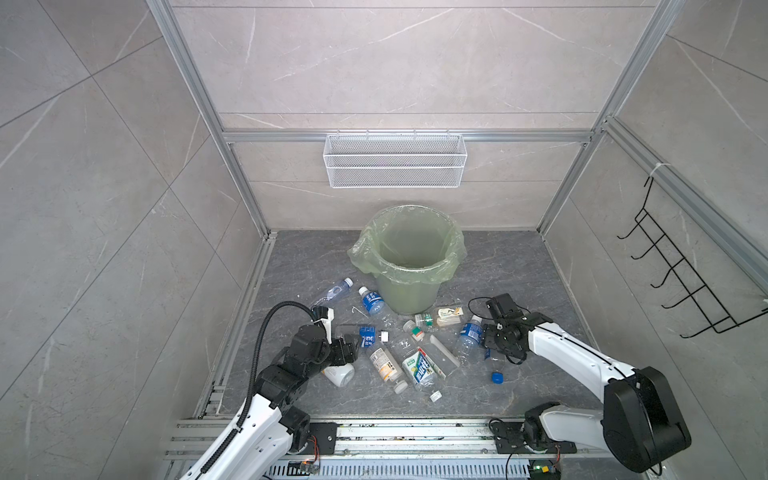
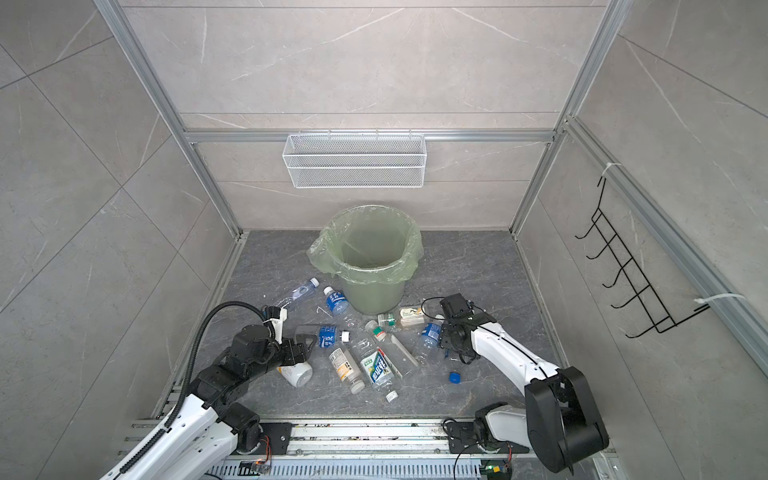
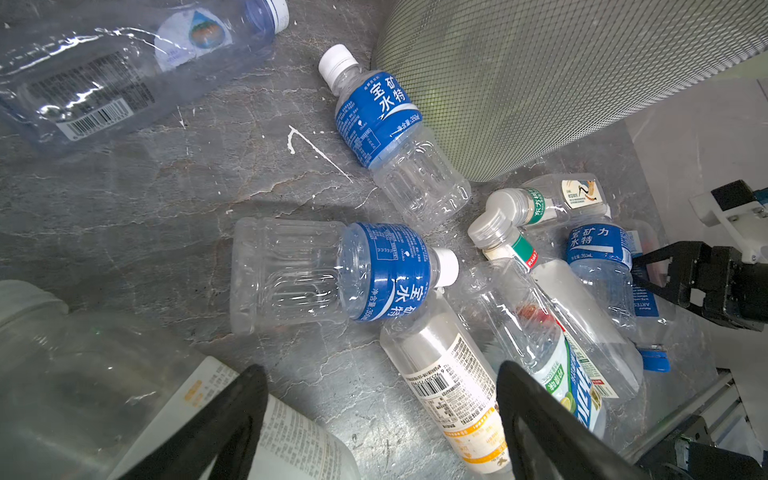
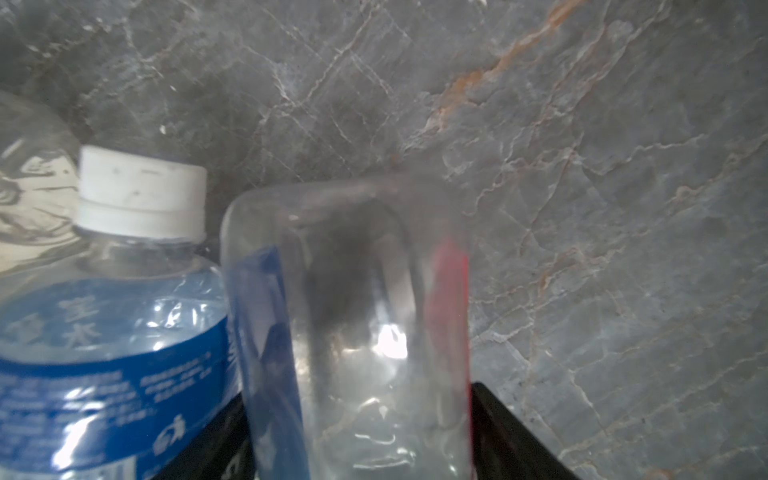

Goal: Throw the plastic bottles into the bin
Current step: 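Drop the clear bottle into the bin while the left gripper nears a white-labelled bottle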

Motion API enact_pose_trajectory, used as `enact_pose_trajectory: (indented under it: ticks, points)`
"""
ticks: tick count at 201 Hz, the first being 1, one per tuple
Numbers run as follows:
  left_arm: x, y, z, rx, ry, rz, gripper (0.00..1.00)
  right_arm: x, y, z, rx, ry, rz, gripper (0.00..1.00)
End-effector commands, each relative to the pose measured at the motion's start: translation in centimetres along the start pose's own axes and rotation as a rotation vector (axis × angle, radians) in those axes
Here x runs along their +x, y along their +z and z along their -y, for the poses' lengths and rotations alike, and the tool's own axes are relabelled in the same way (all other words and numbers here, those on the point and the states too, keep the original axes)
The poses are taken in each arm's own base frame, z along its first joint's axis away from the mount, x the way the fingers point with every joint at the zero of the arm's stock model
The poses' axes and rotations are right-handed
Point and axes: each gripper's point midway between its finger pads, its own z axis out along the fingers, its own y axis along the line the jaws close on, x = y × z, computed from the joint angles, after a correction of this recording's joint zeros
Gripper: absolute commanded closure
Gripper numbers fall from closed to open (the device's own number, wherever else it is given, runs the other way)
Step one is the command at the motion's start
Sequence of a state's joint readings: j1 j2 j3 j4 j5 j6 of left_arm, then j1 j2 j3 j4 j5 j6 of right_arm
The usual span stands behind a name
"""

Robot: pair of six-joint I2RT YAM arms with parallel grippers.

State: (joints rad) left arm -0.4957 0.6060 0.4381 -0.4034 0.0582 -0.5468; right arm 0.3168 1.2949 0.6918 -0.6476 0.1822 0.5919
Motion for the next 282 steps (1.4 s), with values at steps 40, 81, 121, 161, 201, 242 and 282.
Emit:
enact_pose_trajectory:
  ticks: [40,81,121,161,201,242,282]
  points:
    - [0.0,0.0,0.2,0.011,0.020,0.003,0.12,-0.2,-0.5,0.6,0.005,0.029,0.039,0.42]
    - [0.0,-0.1,0.4,0.016,0.035,0.000,0.11,-1.4,-3.4,1.4,-0.047,0.059,0.197,0.46]
    - [0.0,-0.1,0.4,0.023,0.044,0.003,0.11,-2.7,-9.0,0.1,-0.241,0.000,0.413,0.48]
    - [-0.1,0.0,0.6,0.042,0.055,0.023,0.11,-2.5,-13.7,-1.9,-0.467,-0.091,0.592,0.50]
    - [-0.1,0.1,0.9,0.070,0.060,0.037,0.11,-3.5,-18.0,-2.9,-0.575,-0.134,0.700,0.51]
    - [-0.2,0.2,1.1,0.079,0.059,0.040,0.12,-6.5,-24.4,-5.0,-0.683,-0.139,0.772,0.51]
    - [-1.0,-0.6,1.4,0.074,0.064,0.061,0.11,-11.9,-31.6,-8.8,-0.798,-0.148,0.826,0.52]
